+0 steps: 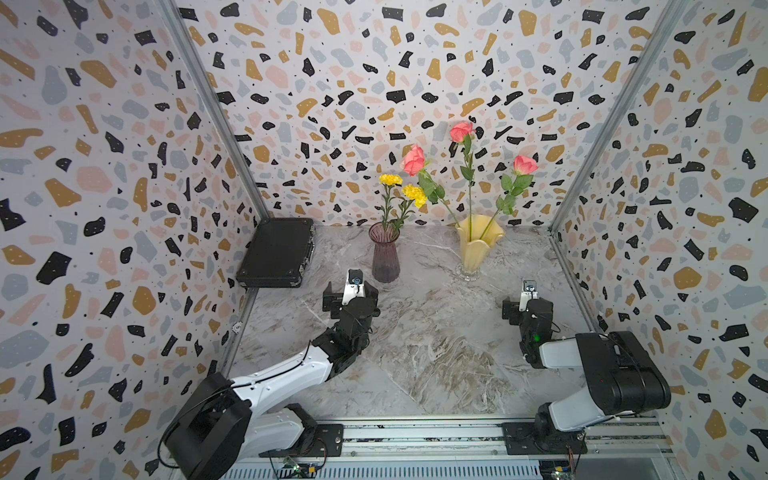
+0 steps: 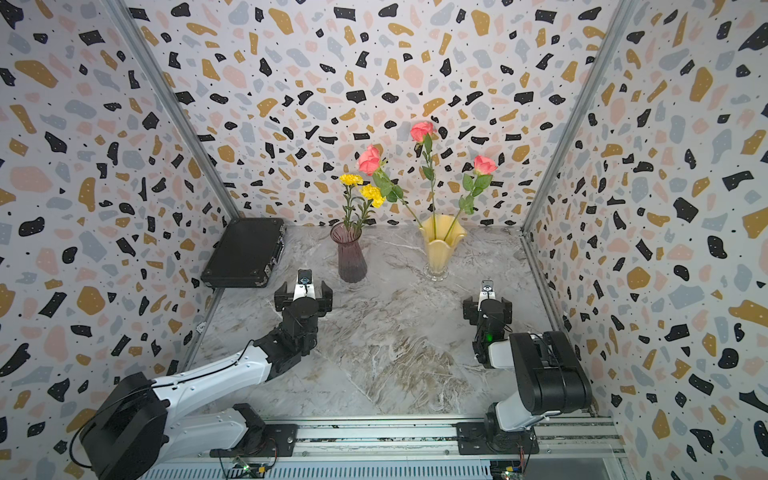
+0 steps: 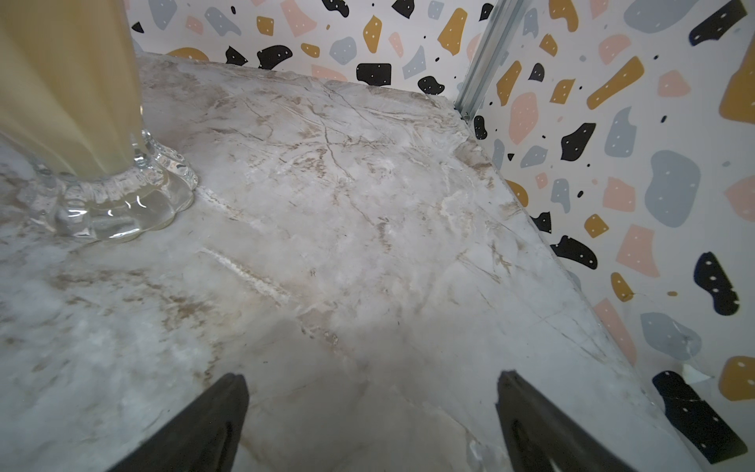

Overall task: Arrange the flowers in different vases according to their colors
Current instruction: Reset both arms

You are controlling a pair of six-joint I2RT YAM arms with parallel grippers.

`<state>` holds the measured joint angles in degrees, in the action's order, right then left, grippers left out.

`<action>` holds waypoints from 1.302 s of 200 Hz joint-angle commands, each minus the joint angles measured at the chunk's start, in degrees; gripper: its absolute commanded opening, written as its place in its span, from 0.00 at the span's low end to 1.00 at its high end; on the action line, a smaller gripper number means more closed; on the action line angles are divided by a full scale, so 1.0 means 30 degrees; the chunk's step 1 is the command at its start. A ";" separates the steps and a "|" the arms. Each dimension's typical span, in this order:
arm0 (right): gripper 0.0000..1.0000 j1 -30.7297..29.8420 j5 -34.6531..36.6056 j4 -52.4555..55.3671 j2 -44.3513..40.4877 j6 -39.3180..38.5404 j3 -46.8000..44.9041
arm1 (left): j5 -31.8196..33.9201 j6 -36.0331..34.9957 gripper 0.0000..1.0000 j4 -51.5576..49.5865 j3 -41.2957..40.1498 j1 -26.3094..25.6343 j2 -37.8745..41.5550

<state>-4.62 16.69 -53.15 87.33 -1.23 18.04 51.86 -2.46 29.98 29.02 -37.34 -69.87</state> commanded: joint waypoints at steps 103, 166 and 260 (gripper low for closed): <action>1.00 -0.0041 -0.0059 -0.0125 -0.0135 0.0160 0.0314 | -0.5623 -0.1793 0.99 0.5354 -0.4602 0.5475 -0.0255; 1.00 -0.0059 -0.0068 -0.0127 -0.0135 0.0177 0.0314 | -1.1155 0.0608 0.99 0.6357 -0.3976 0.9437 -0.3672; 1.00 -0.0041 -0.0043 -0.0123 -0.0135 0.0177 0.0314 | -1.0893 0.0487 0.99 0.5938 -0.3638 0.9250 -0.3843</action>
<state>-4.62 16.29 -53.15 87.33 -1.23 18.04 18.68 -1.63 47.27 17.04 -9.78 -81.34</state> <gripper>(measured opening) 0.996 0.992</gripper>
